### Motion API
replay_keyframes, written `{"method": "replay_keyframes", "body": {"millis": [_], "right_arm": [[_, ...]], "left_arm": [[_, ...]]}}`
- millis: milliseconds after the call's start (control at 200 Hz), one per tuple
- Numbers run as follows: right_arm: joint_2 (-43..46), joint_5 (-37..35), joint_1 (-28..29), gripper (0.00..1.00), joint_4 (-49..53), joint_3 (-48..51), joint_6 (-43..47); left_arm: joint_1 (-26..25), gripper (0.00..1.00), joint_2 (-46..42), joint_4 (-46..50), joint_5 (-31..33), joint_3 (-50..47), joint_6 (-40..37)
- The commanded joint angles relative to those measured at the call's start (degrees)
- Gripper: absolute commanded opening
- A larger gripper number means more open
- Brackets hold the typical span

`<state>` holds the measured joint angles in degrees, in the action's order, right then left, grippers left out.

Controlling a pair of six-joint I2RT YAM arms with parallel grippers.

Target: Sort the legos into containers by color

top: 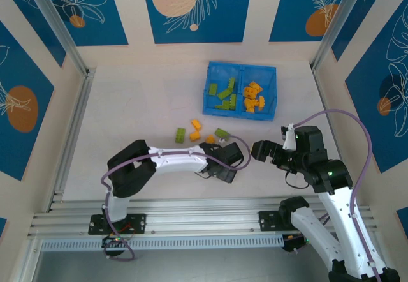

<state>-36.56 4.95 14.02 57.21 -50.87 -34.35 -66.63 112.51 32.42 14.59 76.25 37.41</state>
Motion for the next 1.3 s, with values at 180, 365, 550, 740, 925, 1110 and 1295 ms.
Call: {"method": "replay_keyframes", "body": {"millis": [180, 365, 550, 740, 925, 1110, 1295], "right_arm": [[0.39, 4.56, 0.19, 0.99, 4.52, -1.60, -2.45], [1.72, 5.25, 0.19, 0.99, 5.02, -1.42, -3.79], [1.71, 5.16, 0.21, 0.99, 4.40, -1.34, -4.58], [1.40, 5.41, 0.11, 0.99, 3.70, -1.33, -5.18], [1.53, 5.10, -0.07, 1.00, 3.84, -1.92, -6.06], [2.87, 2.54, -0.44, 1.00, 3.79, -2.85, -7.22], [3.61, 1.64, -0.72, 0.99, 3.61, -3.09, -7.50]], "left_arm": [[-0.35, 0.89, 3.86, -4.16, -2.57, -0.60, 2.14], [-0.38, 0.76, 4.31, -4.38, -2.38, -1.01, 2.30], [-0.42, 0.62, 2.60, -4.55, -1.58, -2.21, 2.58], [-0.35, 0.61, -1.22, -4.65, -0.79, -3.36, 2.34], [0.63, 0.61, -7.20, -1.93, 3.12, -2.43, 0.27], [4.91, 0.61, -10.75, -0.97, 5.03, 1.77, -4.98], [12.96, 0.61, -6.89, -0.60, 3.56, 14.50, -13.19]]}}
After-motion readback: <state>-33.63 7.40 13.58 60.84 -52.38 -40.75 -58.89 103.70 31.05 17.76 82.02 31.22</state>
